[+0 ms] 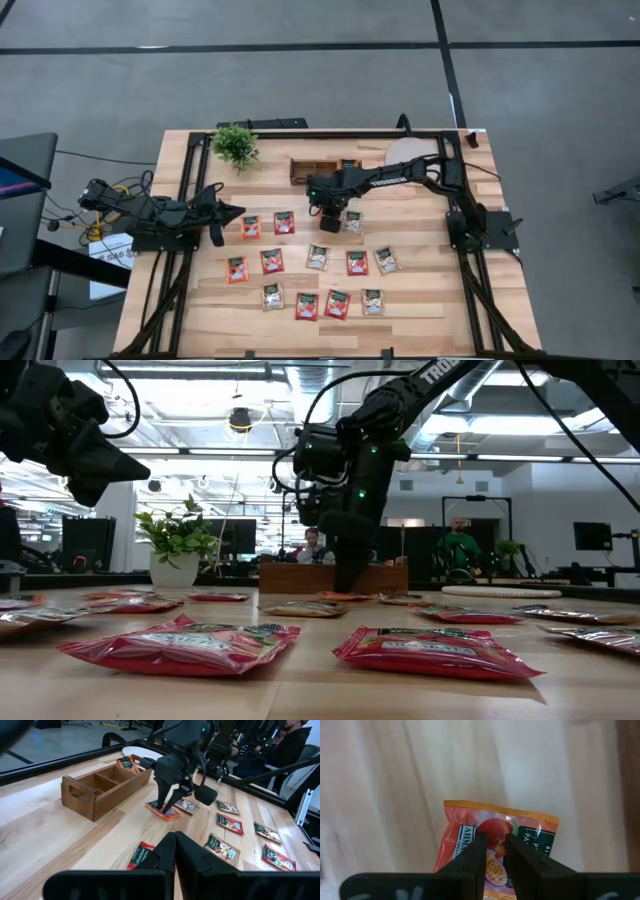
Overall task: Pick & Place Tea
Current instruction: Put the right orange tea bag into the right section of the wooden organizer
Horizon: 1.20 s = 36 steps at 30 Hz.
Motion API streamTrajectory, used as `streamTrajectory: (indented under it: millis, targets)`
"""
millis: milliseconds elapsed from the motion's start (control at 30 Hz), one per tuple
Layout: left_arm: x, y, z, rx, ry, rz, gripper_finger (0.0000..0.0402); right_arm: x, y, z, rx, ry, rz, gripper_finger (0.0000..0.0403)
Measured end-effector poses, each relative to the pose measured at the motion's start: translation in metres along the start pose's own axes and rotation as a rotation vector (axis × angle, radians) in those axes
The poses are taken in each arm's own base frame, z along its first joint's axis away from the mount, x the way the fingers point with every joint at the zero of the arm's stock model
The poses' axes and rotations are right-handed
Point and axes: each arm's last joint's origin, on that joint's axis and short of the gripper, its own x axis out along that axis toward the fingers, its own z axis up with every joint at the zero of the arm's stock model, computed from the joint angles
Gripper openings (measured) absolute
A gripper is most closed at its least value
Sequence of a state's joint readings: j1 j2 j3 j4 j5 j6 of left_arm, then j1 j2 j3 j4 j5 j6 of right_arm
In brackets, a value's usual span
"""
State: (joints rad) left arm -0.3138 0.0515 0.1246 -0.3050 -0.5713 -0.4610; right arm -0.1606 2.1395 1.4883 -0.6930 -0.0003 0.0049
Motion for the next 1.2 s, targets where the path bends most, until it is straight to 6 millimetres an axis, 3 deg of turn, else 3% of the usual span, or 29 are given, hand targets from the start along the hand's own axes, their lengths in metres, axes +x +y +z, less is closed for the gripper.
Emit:
streamTrajectory:
  millis: [433,1200]
  targets:
    - [0.0,0.0,0.0,0.001,0.0,0.0,0.0,0.0,-0.021,-0.009,0.147,0.083,-0.035,0.0065]
    - [0.0,0.0,0.0,0.0,0.0,0.0,0.0,-0.003,-0.017,-0.03,0.266,0.299,-0.132,0.0065]
